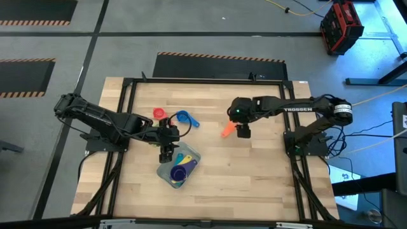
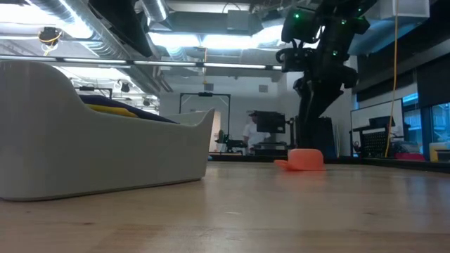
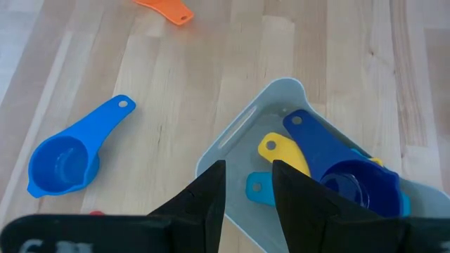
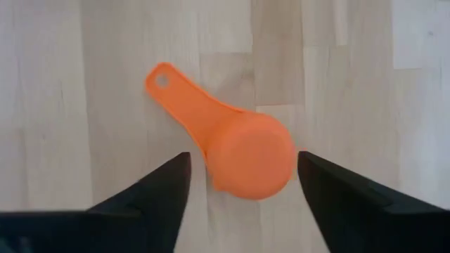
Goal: Nest measuring cups in basket
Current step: Stack the orange measuring cup into the purple measuring cup in the grey bin
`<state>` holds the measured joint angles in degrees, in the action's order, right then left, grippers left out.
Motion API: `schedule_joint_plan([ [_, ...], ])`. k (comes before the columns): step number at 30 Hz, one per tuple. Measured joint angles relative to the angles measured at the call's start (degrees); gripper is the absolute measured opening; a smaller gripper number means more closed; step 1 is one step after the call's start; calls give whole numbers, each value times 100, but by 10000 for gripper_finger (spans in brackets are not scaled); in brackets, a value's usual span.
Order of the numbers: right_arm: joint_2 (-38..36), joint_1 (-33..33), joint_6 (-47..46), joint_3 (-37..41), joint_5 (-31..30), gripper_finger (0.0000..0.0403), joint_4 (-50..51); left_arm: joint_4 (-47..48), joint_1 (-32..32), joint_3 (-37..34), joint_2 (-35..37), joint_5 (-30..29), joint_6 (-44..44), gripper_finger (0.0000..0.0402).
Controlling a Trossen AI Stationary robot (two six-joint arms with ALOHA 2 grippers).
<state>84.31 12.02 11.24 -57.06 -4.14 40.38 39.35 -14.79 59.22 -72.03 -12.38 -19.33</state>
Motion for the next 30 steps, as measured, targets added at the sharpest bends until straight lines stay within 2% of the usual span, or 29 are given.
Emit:
schedule_joint_plan([
  [7,43,302,152,0,214,381,-178,1,0,0,0,0,0,110],
  [9,62,378,190,4,236,394,-215,2,0,0,0,0,0,110],
  [18,527,428,243,24,243,387,-406,-28,2,0,0,0,2,110],
  [23,846,580,233,28,739,387,-404,-38,2,0,0,0,2,110],
  [30,1215,829,256,33,1001,387,-500,-39,2,0,1,0,2,110],
])
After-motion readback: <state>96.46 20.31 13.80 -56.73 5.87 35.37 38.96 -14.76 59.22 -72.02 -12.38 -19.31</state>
